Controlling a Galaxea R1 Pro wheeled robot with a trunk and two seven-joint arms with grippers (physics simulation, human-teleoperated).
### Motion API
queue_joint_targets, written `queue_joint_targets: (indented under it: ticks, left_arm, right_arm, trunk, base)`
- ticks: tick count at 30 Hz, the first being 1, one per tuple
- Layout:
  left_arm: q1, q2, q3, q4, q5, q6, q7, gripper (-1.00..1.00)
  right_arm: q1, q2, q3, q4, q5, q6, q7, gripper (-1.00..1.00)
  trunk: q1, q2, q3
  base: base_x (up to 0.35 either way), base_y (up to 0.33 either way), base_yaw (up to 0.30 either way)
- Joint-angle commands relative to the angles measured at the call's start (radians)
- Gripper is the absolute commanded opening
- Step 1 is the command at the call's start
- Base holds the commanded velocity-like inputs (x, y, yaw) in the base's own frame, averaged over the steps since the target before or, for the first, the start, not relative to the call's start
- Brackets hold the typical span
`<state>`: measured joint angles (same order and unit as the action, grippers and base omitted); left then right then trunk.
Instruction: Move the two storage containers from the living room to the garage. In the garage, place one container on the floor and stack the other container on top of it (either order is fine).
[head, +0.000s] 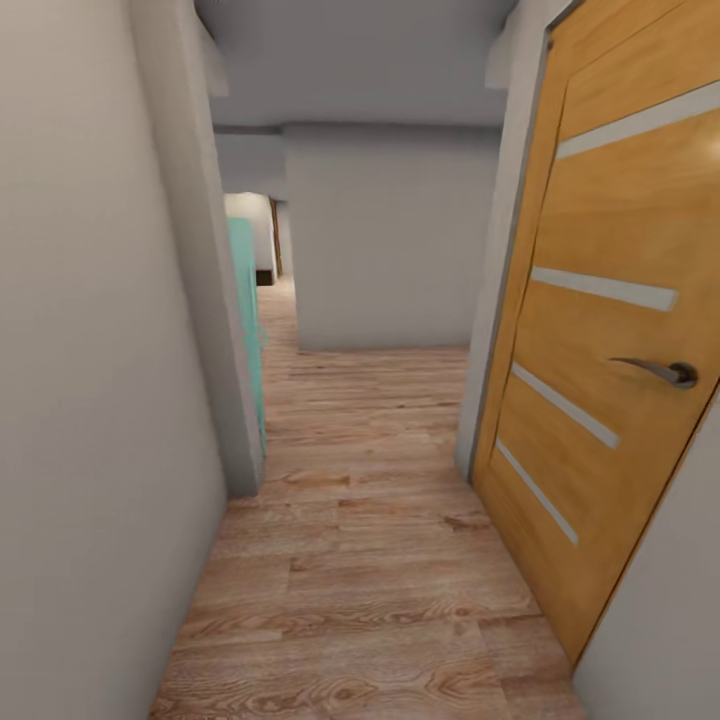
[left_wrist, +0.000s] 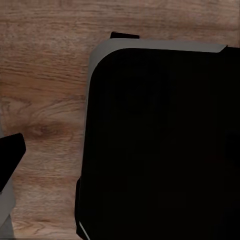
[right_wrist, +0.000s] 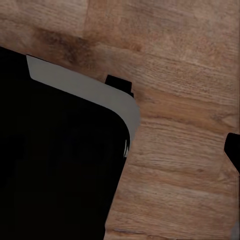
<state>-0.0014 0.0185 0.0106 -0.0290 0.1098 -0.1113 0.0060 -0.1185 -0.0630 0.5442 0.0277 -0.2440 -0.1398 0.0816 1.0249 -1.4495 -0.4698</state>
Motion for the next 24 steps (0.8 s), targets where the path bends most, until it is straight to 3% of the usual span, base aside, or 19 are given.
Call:
queue_joint_targets:
  ticks: [1,10,24]
  left_arm:
    - [0.0,0.0,0.0,0.0,0.008,-0.002,0.0,1.0]
    - [0.0,-0.001,0.0,0.0,0.009,-0.002,0.001,1.0]
    - [0.0,-0.002,0.0,0.0,0.01,-0.001,0.0,1.0]
  right_arm:
    - [-0.001,0.0,0.006,0.003,-0.011,-0.006,0.006,1.0]
    - [-0.001,0.0,0.006,0.003,-0.011,-0.006,0.006,1.0]
    - [-0.001,0.0,0.006,0.003,-0.012,-0.006,0.006,1.0]
  trunk:
    - [0.0,-0.001,-0.001]
    - [0.0,-0.001,-0.001]
    - [0.0,-0.001,-0.001]
  base:
    - [0.03,0.0,0.264]
    - [0.025,0.0,0.199]
    - [0.297,0.0,0.006]
